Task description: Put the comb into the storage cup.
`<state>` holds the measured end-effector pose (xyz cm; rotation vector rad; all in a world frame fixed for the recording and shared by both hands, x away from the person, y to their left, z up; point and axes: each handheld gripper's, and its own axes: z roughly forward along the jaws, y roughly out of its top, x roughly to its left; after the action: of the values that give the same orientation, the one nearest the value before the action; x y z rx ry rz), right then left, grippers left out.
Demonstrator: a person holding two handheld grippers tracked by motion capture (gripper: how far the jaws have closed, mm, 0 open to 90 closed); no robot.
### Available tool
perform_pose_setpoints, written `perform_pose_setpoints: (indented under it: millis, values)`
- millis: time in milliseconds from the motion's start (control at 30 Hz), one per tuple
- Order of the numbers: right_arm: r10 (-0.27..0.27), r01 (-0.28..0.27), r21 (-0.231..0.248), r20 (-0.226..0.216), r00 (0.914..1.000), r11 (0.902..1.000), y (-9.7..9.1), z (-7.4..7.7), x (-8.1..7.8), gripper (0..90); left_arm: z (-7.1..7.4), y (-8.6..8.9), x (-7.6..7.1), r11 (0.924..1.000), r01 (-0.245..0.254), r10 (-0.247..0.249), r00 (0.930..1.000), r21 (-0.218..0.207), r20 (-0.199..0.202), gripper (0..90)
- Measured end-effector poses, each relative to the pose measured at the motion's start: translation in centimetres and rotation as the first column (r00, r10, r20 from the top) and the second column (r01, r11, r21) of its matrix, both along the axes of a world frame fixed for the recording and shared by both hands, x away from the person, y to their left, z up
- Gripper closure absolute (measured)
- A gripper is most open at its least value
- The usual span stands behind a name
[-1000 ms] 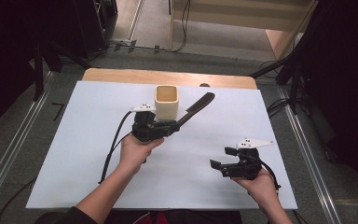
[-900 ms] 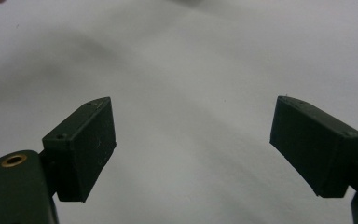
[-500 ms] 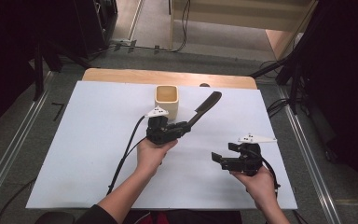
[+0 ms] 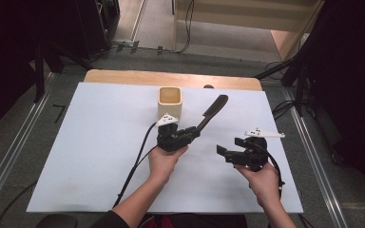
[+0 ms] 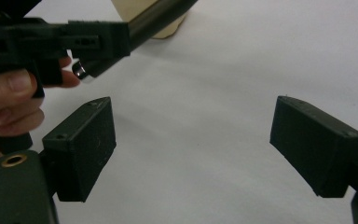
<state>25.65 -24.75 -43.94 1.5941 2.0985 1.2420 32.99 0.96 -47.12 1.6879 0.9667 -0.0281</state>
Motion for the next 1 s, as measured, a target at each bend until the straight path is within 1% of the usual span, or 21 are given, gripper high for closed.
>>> perform_pose_setpoints:
  millis: [133, 200, 267, 333, 400, 500, 600, 633, 667, 733, 767, 800, 933, 967, 1000]
  values:
    - [-0.016, 0.016, 0.018, -0.002, 0.9999, 0.9997, 0.3, 0.4, 0.6, 13.2, -0.4, -0.4, -0.1, 0.9999, -0.006, 0.006, 1.0, -0.01, -0.001, 73.6]
    - [-0.024, 0.024, 0.021, 0.0, 0.9997, 0.9995, 0.5, 0.5, 1.0, 13.2, -0.8, -0.7, -0.3, 0.9993, -0.01, 0.01, 0.9999, -0.035, -0.003, 73.6]
    - [-0.033, 0.033, 0.021, -0.001, 0.9994, 0.9992, 0.7, 0.8, 1.3, 13.2, -1.0, -0.8, -0.5, 0.9982, -0.015, 0.016, 0.9997, -0.058, 0.016, 73.6]
    - [-0.042, 0.042, 0.03, 0.008, 0.9991, 0.9987, 0.9, 0.9, 1.6, 13.2, -1.1, -1.0, -0.7, 0.997, -0.028, 0.03, 0.9994, -0.072, 0.02, 73.7]
    - [-0.045, 0.045, 0.03, 0.006, 0.999, 0.9985, 1.1, 1.1, 2.0, 13.2, -1.3, -1.1, -0.8, 0.9961, -0.038, 0.039, 0.999, -0.079, 0.021, 73.7]
    - [-0.058, 0.058, 0.019, 0.008, 0.9983, 0.9982, 1.4, 1.3, 2.4, 13.2, -1.5, -1.4, -1.0, 0.9954, -0.045, 0.049, 0.9976, -0.084, 0.05, 73.7]
    - [-0.07, 0.07, 0.013, 0.01, 0.9975, 0.9975, 1.7, 1.3, 2.9, 13.3, -1.7, -1.7, -1.2, 0.9939, -0.055, 0.061, 0.9964, -0.096, 0.06, 73.7]
    - [-0.075, 0.075, 0.017, 0.01, 0.9971, 0.997, 1.8, 1.3, 3.1, 13.3, -1.9, -2.0, -1.4, 0.9924, -0.058, 0.066, 0.9953, -0.108, 0.071, 73.6]
    - [-0.083, 0.083, 0.023, 0.01, 0.9965, 0.9963, 1.9, 1.3, 3.2, 13.3, -2.0, -2.1, -1.4, 0.9921, -0.059, 0.068, 0.9949, -0.111, 0.074, 73.6]
    - [-0.097, 0.096, 0.036, 0.011, 0.9952, 0.9947, 2.0, 1.3, 3.5, 13.3, -2.3, -2.3, -1.5, 0.9898, -0.057, 0.067, 0.9954, -0.13, 0.069, 73.6]
    - [-0.101, 0.101, 0.04, 0.011, 0.9948, 0.9941, 2.1, 1.3, 3.6, 13.5, -2.4, -2.4, -1.5, 0.9886, -0.063, 0.074, 0.9944, -0.137, 0.075, 73.6]
    - [-0.109, 0.108, 0.04, 0.018, 0.9939, 0.9933, 2.3, 1.4, 3.7, 13.5, -2.5, -2.4, -1.6, 0.9892, -0.068, 0.08, 0.9931, -0.13, 0.085, 73.6]
    - [-0.122, 0.121, 0.032, 0.039, 0.9918, 0.9922, 3.1, 1.7, 3.9, 13.4, -2.9, -2.4, -1.6, 0.9856, -0.086, 0.099, 0.9915, -0.146, 0.084, 73.6]
    - [-0.133, 0.131, 0.031, 0.043, 0.9903, 0.9909, 3.3, 1.8, 4.1, 13.5, -2.9, -2.5, -1.6, 0.9844, -0.091, 0.104, 0.9908, -0.151, 0.086, 73.7]
    - [-0.137, 0.135, 0.036, 0.05, 0.9893, 0.9902, 3.5, 1.9, 4.2, 13.5, -3.0, -2.6, -1.6, 0.9838, -0.091, 0.105, 0.9906, -0.155, 0.087, 73.6]
